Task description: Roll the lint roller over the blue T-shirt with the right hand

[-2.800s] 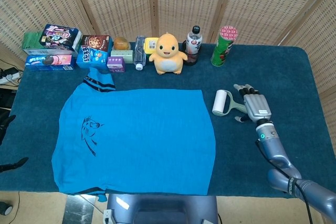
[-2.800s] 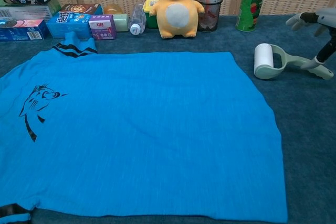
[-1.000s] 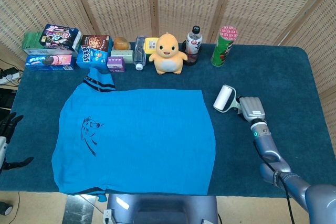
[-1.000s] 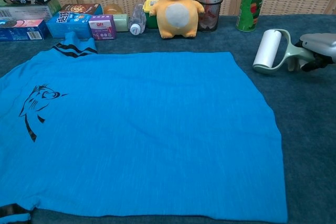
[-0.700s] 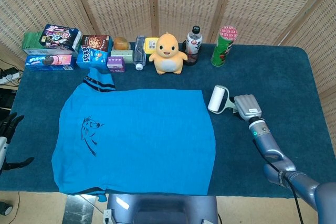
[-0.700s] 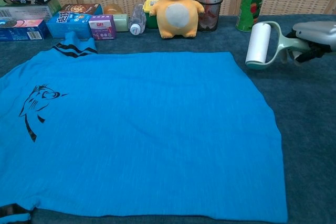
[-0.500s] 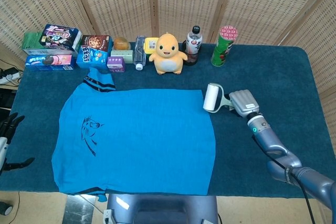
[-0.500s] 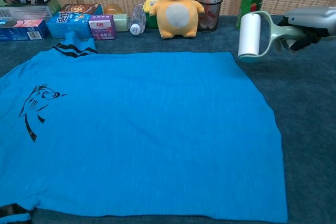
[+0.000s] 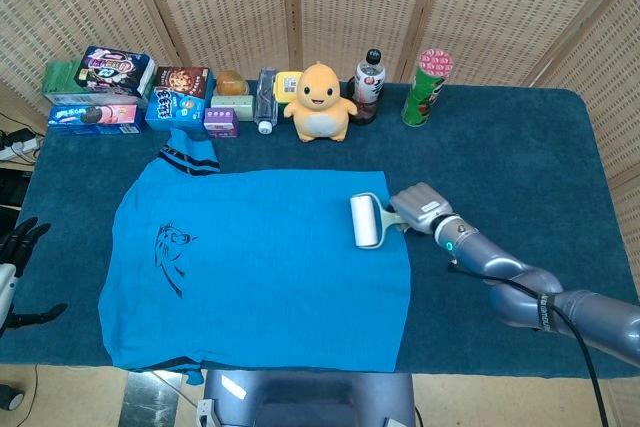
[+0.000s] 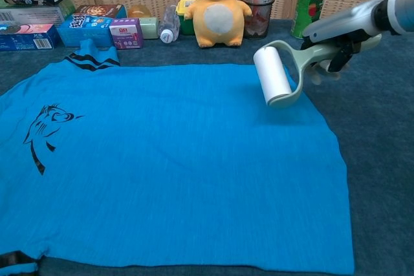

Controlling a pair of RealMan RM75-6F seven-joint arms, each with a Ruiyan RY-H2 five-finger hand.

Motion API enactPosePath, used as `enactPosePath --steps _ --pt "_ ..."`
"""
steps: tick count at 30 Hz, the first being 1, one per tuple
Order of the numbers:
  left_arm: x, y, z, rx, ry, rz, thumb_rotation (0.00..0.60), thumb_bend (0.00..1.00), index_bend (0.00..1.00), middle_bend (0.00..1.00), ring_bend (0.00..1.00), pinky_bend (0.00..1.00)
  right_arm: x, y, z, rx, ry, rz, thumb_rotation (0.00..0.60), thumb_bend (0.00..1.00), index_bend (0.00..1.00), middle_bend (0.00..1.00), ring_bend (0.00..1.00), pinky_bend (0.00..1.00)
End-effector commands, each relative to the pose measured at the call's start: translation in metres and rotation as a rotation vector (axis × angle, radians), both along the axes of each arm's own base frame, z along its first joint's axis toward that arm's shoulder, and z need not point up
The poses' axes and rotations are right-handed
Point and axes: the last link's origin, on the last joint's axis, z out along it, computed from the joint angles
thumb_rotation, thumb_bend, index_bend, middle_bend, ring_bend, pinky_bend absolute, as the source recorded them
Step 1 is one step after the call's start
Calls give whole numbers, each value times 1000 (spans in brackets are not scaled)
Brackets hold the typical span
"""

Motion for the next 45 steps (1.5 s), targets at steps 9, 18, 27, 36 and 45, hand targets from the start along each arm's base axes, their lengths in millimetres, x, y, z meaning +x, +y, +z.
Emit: enactPosePath --steps 9,18,27,36,45 --pt "0 2 -4 -28 7 5 600 137 0 0 0 79 66 16 -29 90 250 -46 600 1000 571 760 715 1000" --pt "0 2 -5 -38 5 6 600 138 0 0 0 78 98 14 -44 136 328 -170 600 1000 577 766 723 1000" --pt "-1 2 -6 -52 5 10 600 137 0 0 0 78 96 8 -65 205 332 -258 600 1000 580 770 727 1000" --pt "0 2 -7 -57 7 10 600 138 0 0 0 79 78 4 -68 219 365 -283 600 1000 580 770 727 1000" --pt "0 3 -8 -54 9 15 600 138 0 0 0 79 59 -4 -53 189 388 -303 600 1000 582 770 727 1000"
